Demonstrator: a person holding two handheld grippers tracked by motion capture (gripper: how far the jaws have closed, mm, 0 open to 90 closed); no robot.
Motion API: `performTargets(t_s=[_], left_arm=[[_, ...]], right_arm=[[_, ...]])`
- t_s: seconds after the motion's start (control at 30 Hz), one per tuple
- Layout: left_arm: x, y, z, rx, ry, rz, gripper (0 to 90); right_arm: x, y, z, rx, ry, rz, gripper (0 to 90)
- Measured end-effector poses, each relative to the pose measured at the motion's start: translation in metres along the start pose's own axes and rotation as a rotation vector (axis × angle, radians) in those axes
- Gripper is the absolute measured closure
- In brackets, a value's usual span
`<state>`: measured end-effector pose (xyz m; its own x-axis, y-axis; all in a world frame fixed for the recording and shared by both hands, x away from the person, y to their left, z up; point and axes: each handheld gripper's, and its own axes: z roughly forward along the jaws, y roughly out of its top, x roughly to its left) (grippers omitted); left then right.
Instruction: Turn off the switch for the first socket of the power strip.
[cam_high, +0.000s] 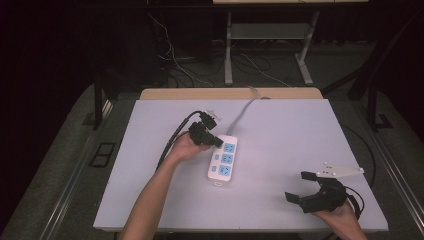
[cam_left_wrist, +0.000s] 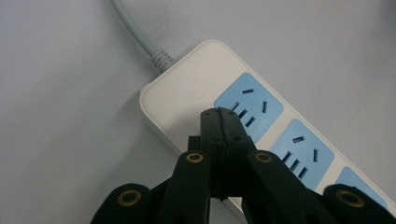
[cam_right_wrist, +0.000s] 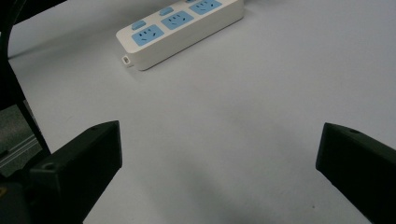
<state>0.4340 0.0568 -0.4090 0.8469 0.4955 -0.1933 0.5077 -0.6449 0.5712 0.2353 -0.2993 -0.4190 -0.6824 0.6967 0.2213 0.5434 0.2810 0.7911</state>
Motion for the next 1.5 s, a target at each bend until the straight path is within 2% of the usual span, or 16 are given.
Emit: performTargets(t_s=[0.17,0.37,0.47,0.6,1.0,1.23,1.27,1.33,1.37,1.5], left_arm=[[0.0,0.0,0.0,0.001,0.005,0.007,89.7],[0.002,0.002,0.001,0.02,-0.008,-0.006,89.9],[0.001,0.003,0.001,0.031,0.002,0.0,89.9],[0.002,0.003,0.001,0.031,-0.005,-0.008,89.9],[-0.001,0.004,0.001,0.029,0.012,0.001,89.8],[-0.002,0.001,0.0,0.006,0.019,-0.001,89.6],[-0.002,0.001,-0.002,-0.02,0.013,-0.009,89.6],[-0.003,0.001,-0.004,-0.007,0.039,0.007,89.6],[-0.003,0.001,-0.004,-0.005,0.039,0.008,89.6],[-0.001,0.0,-0.012,-0.057,0.041,-0.009,89.5]], right_arm=[[0.001,0.0,0.0,0.002,0.0,-0.003,0.2],[0.001,-0.001,-0.001,0.004,-0.001,-0.006,0.2],[0.002,0.0,-0.001,0.002,-0.003,-0.007,0.2],[0.002,-0.001,-0.002,0.001,-0.003,-0.01,0.2],[0.001,-0.001,-0.001,0.0,-0.007,-0.008,0.2],[0.0,0.0,-0.002,-0.006,-0.01,-0.007,0.2],[0.0,0.0,-0.002,-0.008,-0.01,-0.006,0.2],[0.0,0.0,-0.002,-0.012,-0.011,-0.005,0.2],[0.0,0.0,-0.002,-0.014,-0.012,-0.005,0.2],[0.0,0.001,-0.003,-0.017,-0.013,-0.006,0.2]])
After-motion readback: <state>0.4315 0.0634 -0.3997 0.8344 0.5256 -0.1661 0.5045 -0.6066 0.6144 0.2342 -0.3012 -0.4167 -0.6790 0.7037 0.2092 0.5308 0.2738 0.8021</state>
